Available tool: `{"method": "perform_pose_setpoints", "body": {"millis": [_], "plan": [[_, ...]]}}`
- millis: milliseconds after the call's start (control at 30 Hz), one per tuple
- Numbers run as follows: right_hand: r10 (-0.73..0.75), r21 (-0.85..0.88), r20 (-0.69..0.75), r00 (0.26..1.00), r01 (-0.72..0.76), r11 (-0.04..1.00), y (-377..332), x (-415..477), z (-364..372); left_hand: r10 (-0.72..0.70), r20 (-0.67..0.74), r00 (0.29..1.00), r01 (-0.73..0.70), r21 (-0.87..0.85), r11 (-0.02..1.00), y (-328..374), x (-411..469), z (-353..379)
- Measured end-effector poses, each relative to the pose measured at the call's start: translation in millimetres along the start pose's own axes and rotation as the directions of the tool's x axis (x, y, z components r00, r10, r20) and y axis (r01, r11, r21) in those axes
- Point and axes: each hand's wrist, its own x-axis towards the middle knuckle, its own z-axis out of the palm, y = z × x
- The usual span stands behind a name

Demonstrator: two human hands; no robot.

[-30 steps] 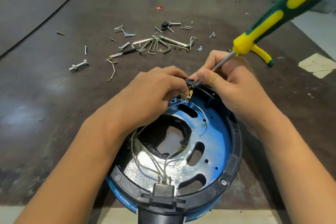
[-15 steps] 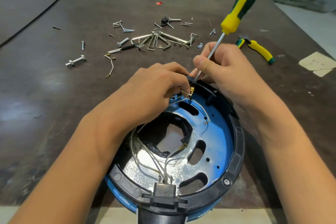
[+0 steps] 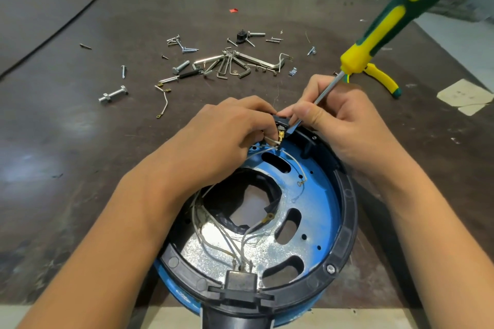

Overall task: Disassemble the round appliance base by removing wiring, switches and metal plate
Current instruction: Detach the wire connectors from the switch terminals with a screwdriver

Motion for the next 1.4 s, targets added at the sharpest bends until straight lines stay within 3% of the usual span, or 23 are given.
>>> {"method": "perform_pose_setpoints", "body": {"millis": [100, 533, 867, 1033, 1400], "plan": [[-0.025, -0.019, -0.024, 0.999, 0.025, 1.000, 4, -2, 2, 0.000, 0.000, 1.000, 0.000, -0.007, 1.000, -1, 0, 0], [-0.074, 0.234, -0.039, 0.997, 0.081, 0.969, 6, -7, 5, 0.002, -0.003, 1.000, -0.002, -0.007, 1.000, -1, 0, 1], [-0.031, 0.199, -0.033, 0.999, 0.037, 0.979, 7, -2, 2, -0.008, 0.007, 1.000, 0.008, 0.001, 1.000, 0, 1, 0], [0.079, 0.279, 0.005, 0.997, -0.077, 0.957, 4, 5, 1, -0.002, 0.008, 1.000, 0.002, -0.004, 1.000, 1, 1, 0], [0.101, 0.301, 0.046, 0.994, -0.111, 0.947, 7, 10, 1, 0.014, -0.012, 1.000, -0.015, -0.029, 0.999, 0, 1, 0]]}}
